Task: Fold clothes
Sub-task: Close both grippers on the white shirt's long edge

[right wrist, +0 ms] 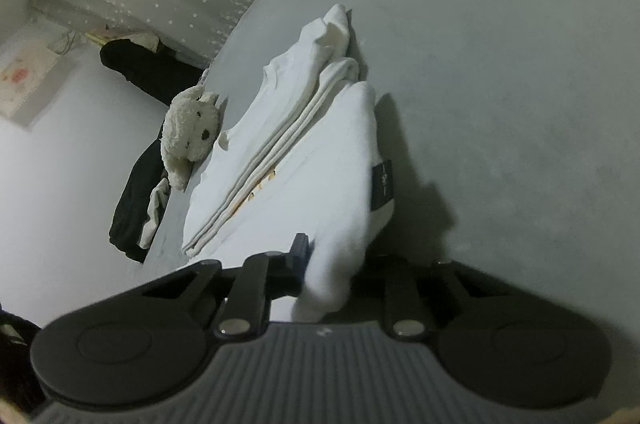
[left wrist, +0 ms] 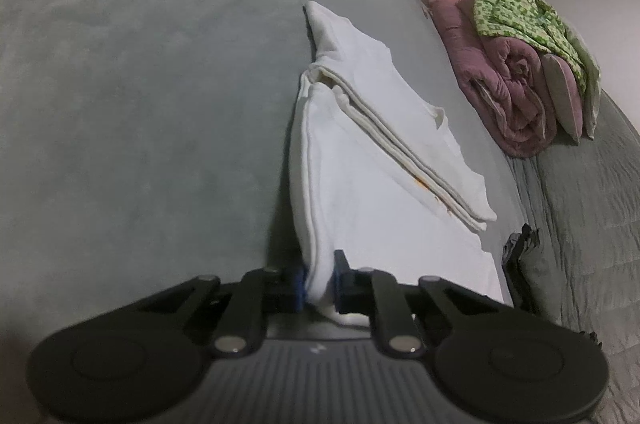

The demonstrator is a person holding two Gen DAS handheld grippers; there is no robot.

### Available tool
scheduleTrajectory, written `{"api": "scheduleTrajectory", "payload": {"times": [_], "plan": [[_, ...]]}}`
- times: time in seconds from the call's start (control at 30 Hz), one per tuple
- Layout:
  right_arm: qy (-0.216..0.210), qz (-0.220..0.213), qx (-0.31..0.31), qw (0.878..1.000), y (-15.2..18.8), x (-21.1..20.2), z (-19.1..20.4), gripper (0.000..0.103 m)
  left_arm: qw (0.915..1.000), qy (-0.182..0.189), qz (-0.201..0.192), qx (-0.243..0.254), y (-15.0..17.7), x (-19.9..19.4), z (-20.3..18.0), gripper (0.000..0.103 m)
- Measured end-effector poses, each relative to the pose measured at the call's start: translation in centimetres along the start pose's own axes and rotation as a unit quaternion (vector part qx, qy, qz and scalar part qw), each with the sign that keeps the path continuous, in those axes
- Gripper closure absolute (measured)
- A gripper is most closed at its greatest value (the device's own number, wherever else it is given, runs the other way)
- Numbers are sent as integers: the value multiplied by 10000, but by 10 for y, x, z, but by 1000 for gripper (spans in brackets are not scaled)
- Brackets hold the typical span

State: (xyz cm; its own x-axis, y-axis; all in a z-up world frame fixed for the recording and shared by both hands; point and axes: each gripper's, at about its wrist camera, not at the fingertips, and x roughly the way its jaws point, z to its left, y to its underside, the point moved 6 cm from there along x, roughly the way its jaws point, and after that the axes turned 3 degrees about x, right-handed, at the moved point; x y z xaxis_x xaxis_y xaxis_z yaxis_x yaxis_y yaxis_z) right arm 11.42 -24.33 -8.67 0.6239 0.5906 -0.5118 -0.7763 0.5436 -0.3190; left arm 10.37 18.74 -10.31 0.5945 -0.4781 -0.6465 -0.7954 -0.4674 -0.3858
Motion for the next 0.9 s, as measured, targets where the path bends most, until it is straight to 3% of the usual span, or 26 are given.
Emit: {"api": "scheduleTrajectory", "payload": {"times": [0.9], "plan": [[-569,-172,18,9982,1,-26,29,88,9986,257,-455,6,11,-30,-23,93]]}}
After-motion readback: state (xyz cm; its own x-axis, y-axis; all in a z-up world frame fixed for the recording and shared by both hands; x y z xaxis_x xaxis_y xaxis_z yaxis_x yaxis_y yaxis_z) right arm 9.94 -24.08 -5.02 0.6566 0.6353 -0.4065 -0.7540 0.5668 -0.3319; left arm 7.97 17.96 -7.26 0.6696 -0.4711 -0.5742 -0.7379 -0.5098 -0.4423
